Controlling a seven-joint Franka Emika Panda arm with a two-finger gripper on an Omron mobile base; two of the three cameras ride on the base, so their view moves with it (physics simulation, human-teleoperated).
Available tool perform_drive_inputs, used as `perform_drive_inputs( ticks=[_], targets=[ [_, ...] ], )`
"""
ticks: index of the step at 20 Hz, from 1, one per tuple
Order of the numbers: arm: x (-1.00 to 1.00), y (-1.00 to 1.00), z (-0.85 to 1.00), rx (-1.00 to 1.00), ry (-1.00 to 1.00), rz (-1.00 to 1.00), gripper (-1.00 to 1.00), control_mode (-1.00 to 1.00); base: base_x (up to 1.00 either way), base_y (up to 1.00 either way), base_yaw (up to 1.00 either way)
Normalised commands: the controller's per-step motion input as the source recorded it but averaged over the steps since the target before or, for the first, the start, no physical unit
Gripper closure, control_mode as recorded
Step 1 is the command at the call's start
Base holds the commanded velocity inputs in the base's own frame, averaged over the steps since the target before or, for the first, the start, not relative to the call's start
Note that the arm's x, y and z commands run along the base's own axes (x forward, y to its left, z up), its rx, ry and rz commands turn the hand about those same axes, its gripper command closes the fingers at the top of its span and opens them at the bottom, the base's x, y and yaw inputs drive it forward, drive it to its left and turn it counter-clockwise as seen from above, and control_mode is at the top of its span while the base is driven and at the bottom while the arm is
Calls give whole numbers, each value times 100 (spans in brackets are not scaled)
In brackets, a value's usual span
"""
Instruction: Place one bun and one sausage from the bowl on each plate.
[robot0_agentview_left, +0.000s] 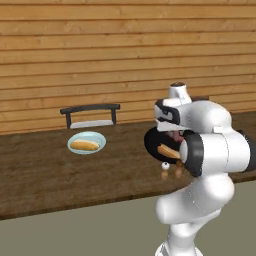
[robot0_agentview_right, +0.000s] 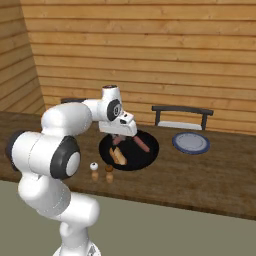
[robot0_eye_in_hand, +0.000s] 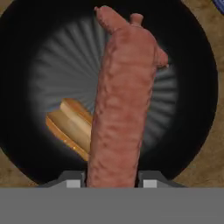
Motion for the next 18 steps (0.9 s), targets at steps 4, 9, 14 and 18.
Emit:
perform_drive_inputs(
  ticks=[4, 9, 14, 18],
  targets=[
    [29, 99, 33, 12, -25, 49, 100, -100, 0, 0, 0],
    [39, 92, 7, 2, -3, 61, 100, -100, 0, 0, 0],
    [37, 97, 32, -15, 0, 53, 100, -100, 0, 0, 0],
    [71, 40, -21, -1, 0, 27, 100, -100, 0, 0, 0]
  ],
)
